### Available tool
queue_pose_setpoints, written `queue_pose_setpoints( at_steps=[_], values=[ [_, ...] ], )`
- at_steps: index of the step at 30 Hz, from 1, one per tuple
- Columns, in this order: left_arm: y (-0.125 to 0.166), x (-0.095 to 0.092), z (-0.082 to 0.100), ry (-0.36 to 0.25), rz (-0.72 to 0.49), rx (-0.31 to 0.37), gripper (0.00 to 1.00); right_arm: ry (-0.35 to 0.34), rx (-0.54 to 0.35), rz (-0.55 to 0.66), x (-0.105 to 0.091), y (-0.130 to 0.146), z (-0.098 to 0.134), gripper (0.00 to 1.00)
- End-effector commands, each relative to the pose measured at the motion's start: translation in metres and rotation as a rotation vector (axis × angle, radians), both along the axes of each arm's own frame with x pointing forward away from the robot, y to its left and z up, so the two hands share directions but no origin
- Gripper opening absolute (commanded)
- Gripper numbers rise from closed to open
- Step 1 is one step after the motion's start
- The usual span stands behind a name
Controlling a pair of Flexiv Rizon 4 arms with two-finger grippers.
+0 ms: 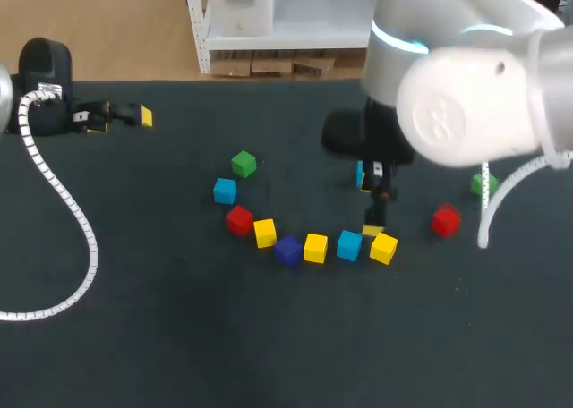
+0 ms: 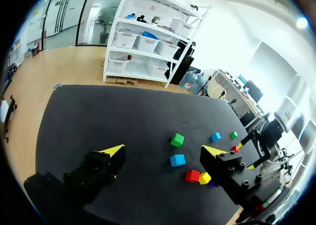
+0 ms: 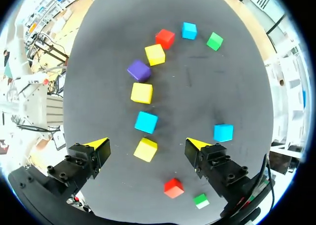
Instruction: Place the blue cubes, place green cubes on the blue cubes, place the yellow cubes on the green cubes, then place the red cubes on the yellow cubes, and place purple cube on the red cubes.
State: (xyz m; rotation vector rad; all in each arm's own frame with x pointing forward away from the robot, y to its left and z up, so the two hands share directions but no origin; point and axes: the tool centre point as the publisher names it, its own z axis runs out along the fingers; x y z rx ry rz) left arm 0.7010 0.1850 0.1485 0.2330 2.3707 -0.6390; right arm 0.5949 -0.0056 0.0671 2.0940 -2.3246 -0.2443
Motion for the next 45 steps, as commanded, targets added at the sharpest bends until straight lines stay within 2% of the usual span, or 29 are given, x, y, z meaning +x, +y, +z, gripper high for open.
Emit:
queue_pose_setpoints(
  at_steps=[1, 16, 30, 32, 34, 37, 40, 41, 42, 43, 45],
  values=[
    [0.000, 0.000, 0.000, 0.001, 0.000, 0.001, 1.00, -0.035, -0.018, -0.011, -0.007, 0.006, -0.010, 1.00],
    [0.000, 0.000, 0.000, 0.001, 0.000, 0.001, 1.00, 0.000, -0.053, -0.050, -0.013, 0.026, -0.043, 1.00],
    [0.000, 0.000, 0.000, 0.001, 0.000, 0.001, 1.00, -0.011, -0.079, -0.054, -0.001, 0.023, -0.063, 1.00],
    [0.000, 0.000, 0.000, 0.001, 0.000, 0.001, 1.00, -0.002, -0.084, -0.056, 0.000, 0.023, -0.065, 0.87],
    [0.000, 0.000, 0.000, 0.001, 0.000, 0.001, 1.00, 0.005, -0.092, -0.057, 0.001, 0.023, -0.069, 0.81],
    [0.000, 0.000, 0.000, 0.001, 0.000, 0.001, 1.00, 0.009, -0.095, -0.053, 0.000, 0.024, -0.072, 0.49],
    [0.000, 0.000, 0.000, 0.001, 0.000, 0.001, 1.00, 0.010, -0.096, -0.050, -0.001, 0.023, -0.072, 0.43],
    [0.000, 0.000, 0.000, 0.001, 0.000, 0.001, 1.00, 0.009, -0.095, -0.050, -0.001, 0.023, -0.072, 0.38],
    [0.000, 0.000, 0.000, 0.001, 0.000, 0.001, 1.00, 0.010, -0.089, -0.049, -0.001, 0.023, -0.072, 0.28],
    [0.000, 0.000, 0.000, 0.001, 0.000, 0.001, 1.00, 0.010, -0.088, -0.049, -0.001, 0.023, -0.072, 0.24],
    [0.000, 0.000, 0.000, 0.001, 0.000, 0.001, 1.00, 0.008, -0.089, -0.048, 0.000, 0.023, -0.072, 0.00]
  ],
)
